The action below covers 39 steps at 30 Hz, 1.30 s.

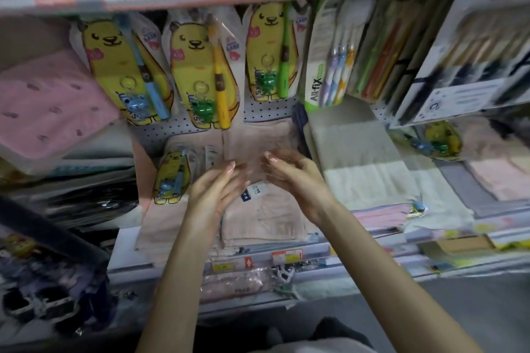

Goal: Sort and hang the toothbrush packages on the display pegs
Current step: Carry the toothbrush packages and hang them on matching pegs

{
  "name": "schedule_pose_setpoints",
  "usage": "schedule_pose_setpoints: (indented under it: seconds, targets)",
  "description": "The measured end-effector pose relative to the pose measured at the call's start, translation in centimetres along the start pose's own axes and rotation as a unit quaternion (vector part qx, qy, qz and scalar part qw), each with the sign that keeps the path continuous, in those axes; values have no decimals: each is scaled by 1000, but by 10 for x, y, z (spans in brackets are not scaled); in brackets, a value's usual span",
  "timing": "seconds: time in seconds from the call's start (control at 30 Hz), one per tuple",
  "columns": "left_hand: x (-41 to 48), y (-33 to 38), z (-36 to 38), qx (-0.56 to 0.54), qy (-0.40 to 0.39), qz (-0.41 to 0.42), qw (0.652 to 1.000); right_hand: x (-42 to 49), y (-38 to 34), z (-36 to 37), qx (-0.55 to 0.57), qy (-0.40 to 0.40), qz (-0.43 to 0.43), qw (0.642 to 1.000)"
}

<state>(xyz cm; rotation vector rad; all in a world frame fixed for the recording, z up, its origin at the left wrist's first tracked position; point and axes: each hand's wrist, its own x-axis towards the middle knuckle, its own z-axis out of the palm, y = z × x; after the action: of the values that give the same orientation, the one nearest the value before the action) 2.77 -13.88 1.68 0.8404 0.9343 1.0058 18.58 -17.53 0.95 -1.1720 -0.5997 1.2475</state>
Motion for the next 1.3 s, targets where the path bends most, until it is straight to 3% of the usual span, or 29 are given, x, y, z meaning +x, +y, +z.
schedule_pose_setpoints:
  seconds: [0.27,0.63,0.9,1.3]
  targets:
    - [-10,-36,70,-1,-48,5,999,-28,-16,-85,8,5,13,1000]
    - [-56,-134,238,4,-104,-53,993,-105,-67,-292,20,103,1,994]
    - [-82,-189,328,28,-143,-95,985,-153,-93,-392,46,164,-19,985]
    - [-29,-213,385,26,-118,-134,984,-111,-100,-443,45,178,-3,983]
